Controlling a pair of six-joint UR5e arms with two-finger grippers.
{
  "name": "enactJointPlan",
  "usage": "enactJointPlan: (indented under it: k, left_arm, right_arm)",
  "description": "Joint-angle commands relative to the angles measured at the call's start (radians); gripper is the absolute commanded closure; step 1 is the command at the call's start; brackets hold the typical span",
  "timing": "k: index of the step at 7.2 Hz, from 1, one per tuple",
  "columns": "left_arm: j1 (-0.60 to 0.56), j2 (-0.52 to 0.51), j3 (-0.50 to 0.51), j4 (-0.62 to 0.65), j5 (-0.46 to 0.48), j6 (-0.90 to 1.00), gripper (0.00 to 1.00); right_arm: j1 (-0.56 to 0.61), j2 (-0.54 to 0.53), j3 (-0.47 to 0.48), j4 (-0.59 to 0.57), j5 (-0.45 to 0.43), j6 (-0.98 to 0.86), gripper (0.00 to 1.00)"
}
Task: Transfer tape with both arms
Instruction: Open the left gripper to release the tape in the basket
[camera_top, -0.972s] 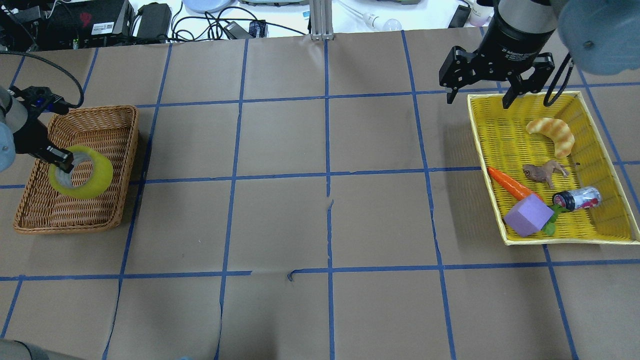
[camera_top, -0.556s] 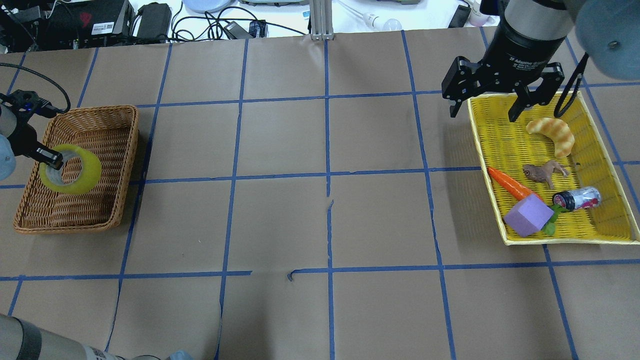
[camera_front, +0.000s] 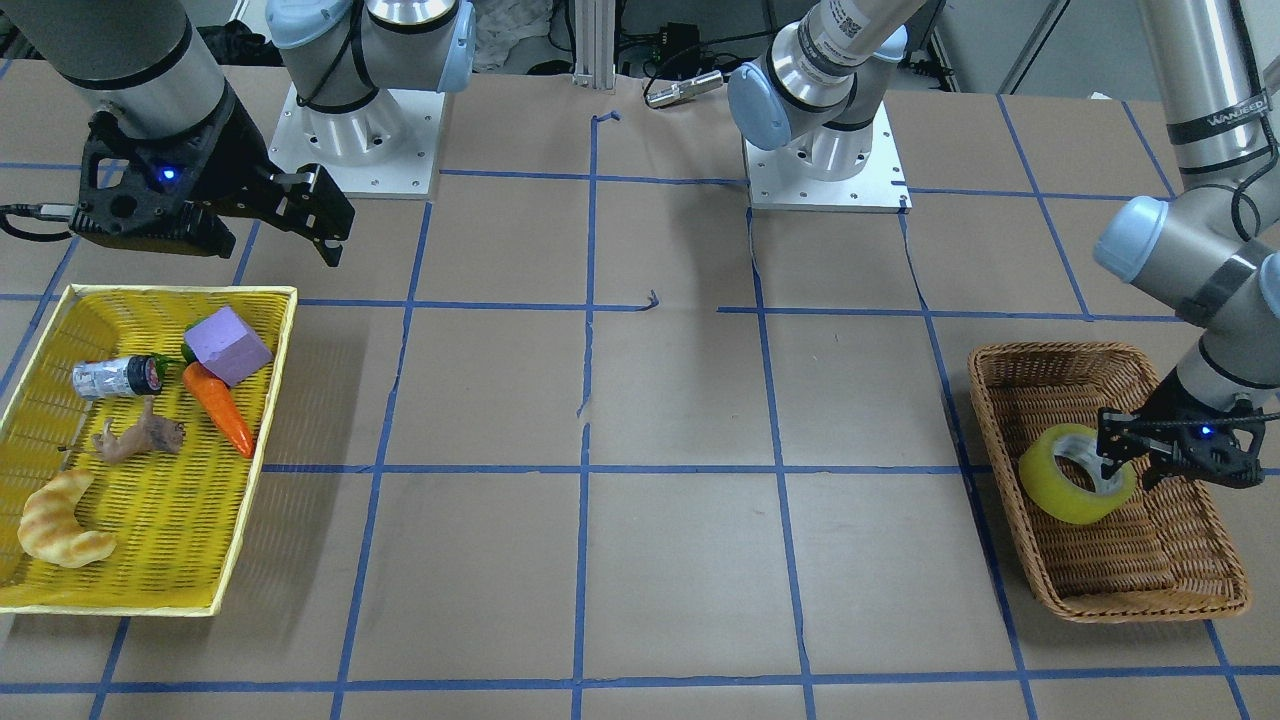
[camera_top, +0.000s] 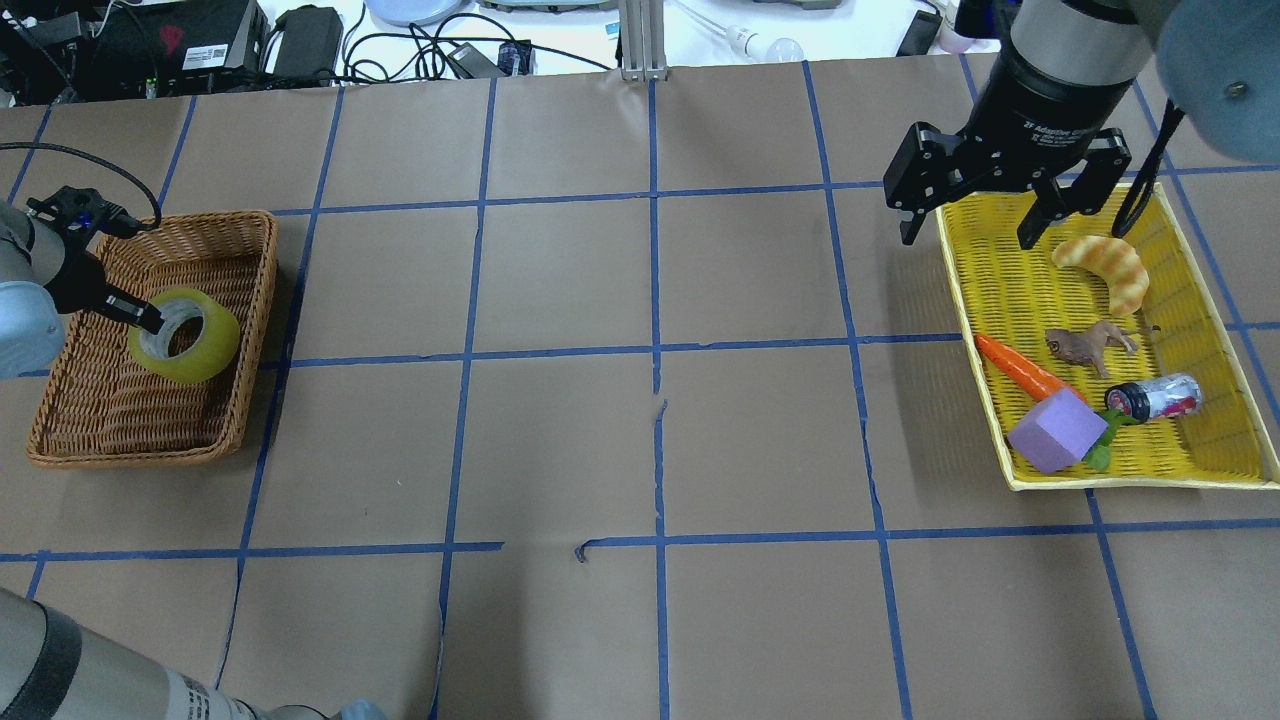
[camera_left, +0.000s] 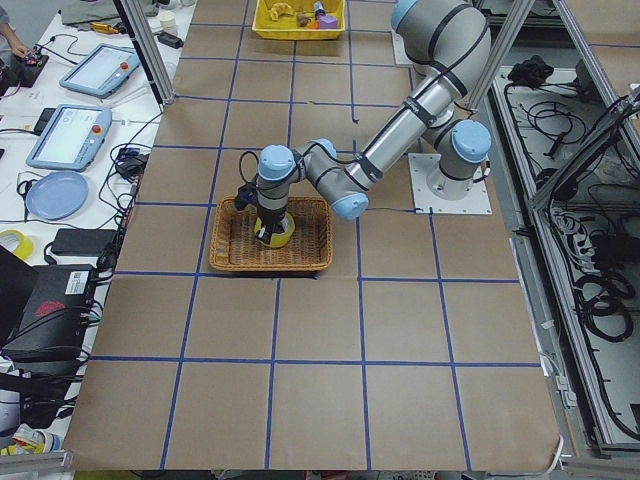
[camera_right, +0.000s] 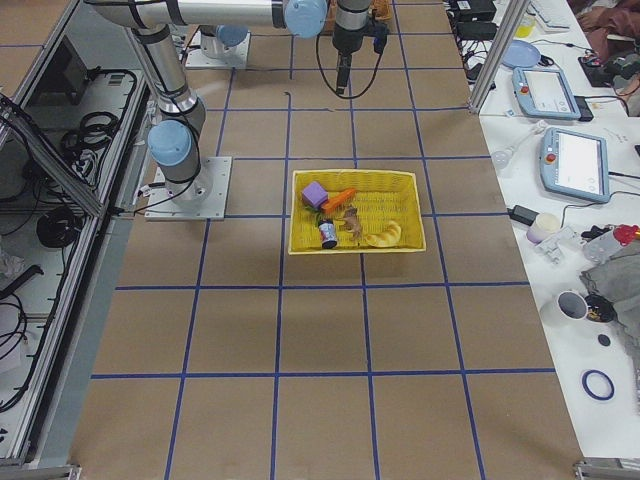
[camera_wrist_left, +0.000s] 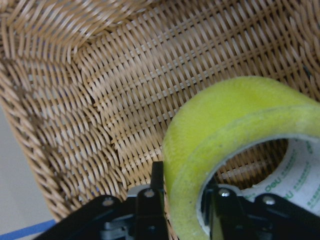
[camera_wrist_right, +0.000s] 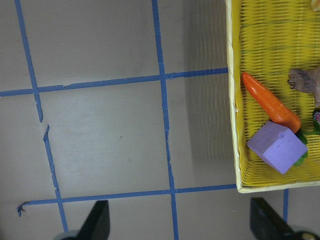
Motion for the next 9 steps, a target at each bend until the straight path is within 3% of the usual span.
enactJointPlan:
  k: [1,3,6,9]
  left_arm:
    - [-0.003,0.047,0.041,-0.014,0.021,0.007,0.00]
    - [-0.050,0.137,0.050,-0.097,0.020,-0.031,0.00]
    - [-0.277,0.274,0.056,-0.318,0.032,-0.472,0.00]
    - [-0.479,0.323,0.209,-0.690,0.029,-0.843,0.00]
  right_arm:
    - [0.000,-0.001,0.002,0.000,0.002,-0.001,0.00]
    - [0.000,-0.001,0.002,0.000,0.002,-0.003,0.00]
    - [0.000,-0.001,0.000,-0.001,-0.009,-0.015,0.00]
    - [0.000,-0.001,0.002,-0.003,-0.012,-0.016,0.00]
